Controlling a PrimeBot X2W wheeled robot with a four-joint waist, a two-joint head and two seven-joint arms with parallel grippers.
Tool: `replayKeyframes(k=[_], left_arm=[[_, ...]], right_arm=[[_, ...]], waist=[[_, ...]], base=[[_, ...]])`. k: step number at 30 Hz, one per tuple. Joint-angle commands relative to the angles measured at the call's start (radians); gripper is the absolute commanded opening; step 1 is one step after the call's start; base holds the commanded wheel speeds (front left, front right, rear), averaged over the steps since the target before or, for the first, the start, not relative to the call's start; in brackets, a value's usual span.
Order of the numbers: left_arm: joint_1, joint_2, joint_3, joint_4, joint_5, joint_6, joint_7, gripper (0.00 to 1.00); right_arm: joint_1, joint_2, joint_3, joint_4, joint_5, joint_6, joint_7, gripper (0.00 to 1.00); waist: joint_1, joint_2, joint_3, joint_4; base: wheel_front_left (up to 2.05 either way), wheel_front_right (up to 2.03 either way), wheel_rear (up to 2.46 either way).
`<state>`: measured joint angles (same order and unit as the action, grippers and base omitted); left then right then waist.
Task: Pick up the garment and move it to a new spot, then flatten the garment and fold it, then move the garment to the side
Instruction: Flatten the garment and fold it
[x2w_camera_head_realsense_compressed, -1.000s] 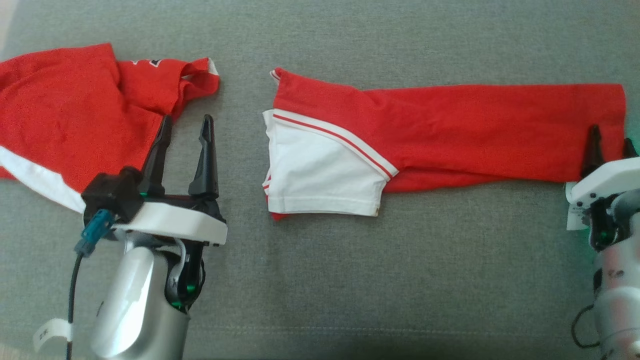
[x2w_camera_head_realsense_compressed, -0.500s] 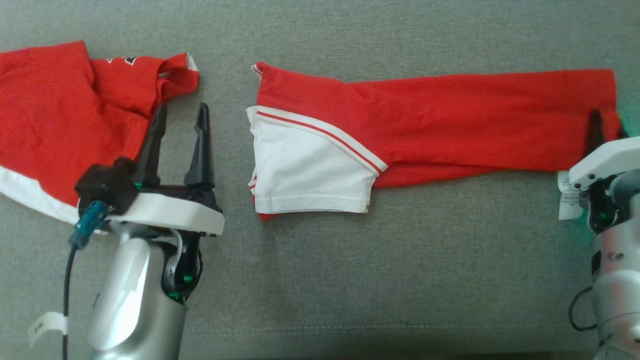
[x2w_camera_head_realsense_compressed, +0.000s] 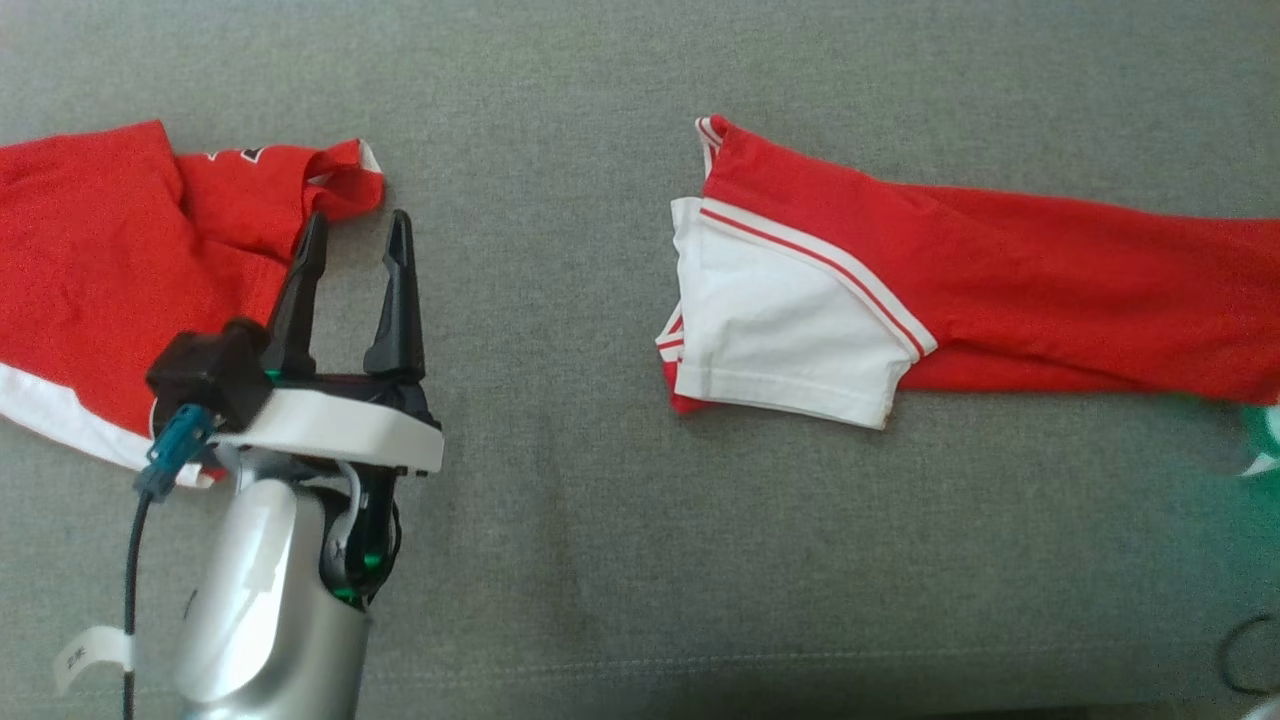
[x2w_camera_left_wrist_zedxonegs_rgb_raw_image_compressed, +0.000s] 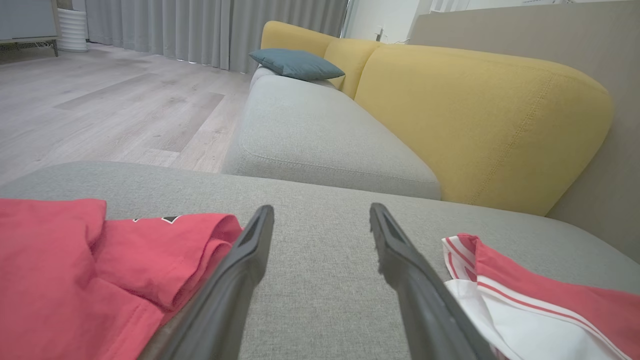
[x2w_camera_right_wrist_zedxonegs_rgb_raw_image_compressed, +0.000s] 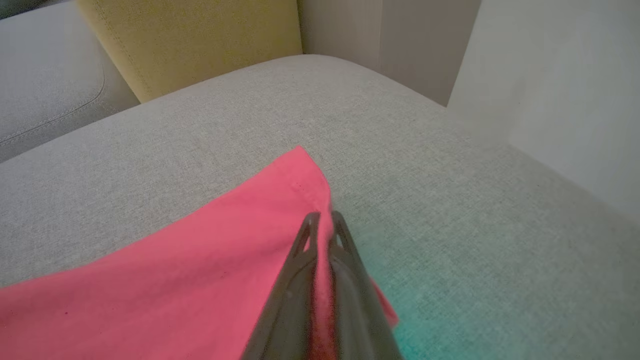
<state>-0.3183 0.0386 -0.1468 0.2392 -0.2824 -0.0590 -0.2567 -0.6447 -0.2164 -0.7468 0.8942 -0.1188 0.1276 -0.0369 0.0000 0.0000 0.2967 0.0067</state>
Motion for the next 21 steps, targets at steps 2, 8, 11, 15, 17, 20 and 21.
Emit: replayKeyframes(k=[2,8,11,15,17,20,21], left_arm=[[-0.013,0.012,0.037,-0.024,0.009,-0.003,-0.005,1.0],[0.011,0.012,0.038,-0.018,0.004,-0.002,-0.005,1.0],[0.03,0.012,0.042,-0.017,0.003,0.0,-0.005,1.0],[0.057,0.012,0.044,-0.013,0.0,0.002,-0.005,1.0],[0.071,0.012,0.044,-0.014,-0.003,0.004,-0.005,1.0],[0.093,0.012,0.046,-0.015,-0.012,0.009,-0.005,1.0],[0.101,0.012,0.045,-0.015,-0.017,0.01,-0.005,1.0]], right_arm=[[-0.029,0.033,0.0,-0.033,-0.024,0.003,-0.01,0.0],[-0.06,0.108,0.012,-0.052,-0.043,0.003,-0.021,0.0],[-0.068,0.135,0.092,-0.061,-0.014,0.003,-0.037,0.0],[-0.064,0.156,0.208,-0.083,0.048,0.003,-0.04,0.0],[-0.058,0.161,0.27,-0.101,0.086,0.003,-0.032,0.0],[-0.041,0.165,0.363,-0.13,0.156,0.003,-0.007,0.0],[-0.035,0.165,0.402,-0.138,0.189,0.003,0.002,0.0]], waist=[[0.0,0.0,-0.01,0.0],[0.0,0.0,-0.054,0.0],[0.0,0.0,-0.086,-0.002],[0.0,0.0,-0.13,-0.003],[0.0,0.0,-0.151,-0.002],[0.0,0.0,-0.181,0.001],[0.0,0.0,-0.19,0.002]], base=[[0.0,0.0,0.0],[0.0,0.0,0.0],[0.0,0.0,0.0],[0.0,0.0,0.0],[0.0,0.0,0.0],[0.0,0.0,0.0],[0.0,0.0,0.0]])
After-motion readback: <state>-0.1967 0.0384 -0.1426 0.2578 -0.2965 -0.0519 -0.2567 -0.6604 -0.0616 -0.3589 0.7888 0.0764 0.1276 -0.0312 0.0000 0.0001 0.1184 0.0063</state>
